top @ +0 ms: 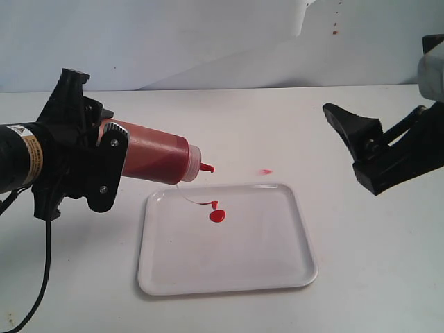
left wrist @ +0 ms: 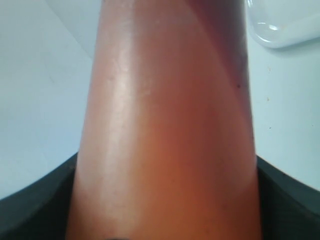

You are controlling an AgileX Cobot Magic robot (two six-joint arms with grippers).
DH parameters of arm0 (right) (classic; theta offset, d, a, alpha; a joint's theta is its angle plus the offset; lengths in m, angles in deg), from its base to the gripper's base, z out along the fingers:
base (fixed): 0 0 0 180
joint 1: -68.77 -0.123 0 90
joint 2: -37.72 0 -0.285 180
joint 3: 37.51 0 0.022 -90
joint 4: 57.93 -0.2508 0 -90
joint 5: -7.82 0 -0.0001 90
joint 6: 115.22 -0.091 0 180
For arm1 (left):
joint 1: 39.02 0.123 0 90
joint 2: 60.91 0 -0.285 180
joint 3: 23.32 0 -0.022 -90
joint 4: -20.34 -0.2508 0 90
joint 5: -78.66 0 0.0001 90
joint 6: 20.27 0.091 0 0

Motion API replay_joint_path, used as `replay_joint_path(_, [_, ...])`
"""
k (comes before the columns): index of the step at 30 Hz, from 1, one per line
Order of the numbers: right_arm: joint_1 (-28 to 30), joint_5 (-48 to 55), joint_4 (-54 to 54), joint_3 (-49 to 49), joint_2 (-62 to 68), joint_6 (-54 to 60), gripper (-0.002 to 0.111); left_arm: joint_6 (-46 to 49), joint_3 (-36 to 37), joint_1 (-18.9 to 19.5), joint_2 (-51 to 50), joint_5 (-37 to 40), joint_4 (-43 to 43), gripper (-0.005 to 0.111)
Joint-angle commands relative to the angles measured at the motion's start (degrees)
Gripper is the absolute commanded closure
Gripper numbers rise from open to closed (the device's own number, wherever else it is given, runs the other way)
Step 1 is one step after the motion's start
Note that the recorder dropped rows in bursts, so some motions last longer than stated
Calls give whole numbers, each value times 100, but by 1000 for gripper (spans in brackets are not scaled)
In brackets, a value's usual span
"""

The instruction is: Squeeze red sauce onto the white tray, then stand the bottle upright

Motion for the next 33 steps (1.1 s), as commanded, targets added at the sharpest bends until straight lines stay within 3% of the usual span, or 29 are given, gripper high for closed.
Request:
replay_joint_path(1, [-12, -11, -14, -24, -12, -10, 3, -118, -33, -32, 39, -109, 9, 107])
replay_joint_path(12, [-12, 1, -403, -24, -12, -10, 4, -118, -33, -32, 39, -109, 9, 107])
replay_joint_path(15, [-12, 1, -501, -24, -12, -10, 10, -118, -33, -32, 39, -109, 9, 107])
replay_joint_path(18, [-12, 1, -529, -24, -12, -10, 30, -118, -33, -32, 39, -109, 9, 107])
replay_joint_path(25, [-12, 1, -692, -24, -12, -10, 104, -187, -33, -32, 39, -109, 9, 107])
replay_joint_path(26, [-12, 1, -697, -24, -12, -10, 108, -250, -33, -32, 39, -109, 9, 107])
replay_joint_path(33, [-12, 1, -697, -24, -12, 49, 108, -273, -33, -32, 39, -109, 157, 107])
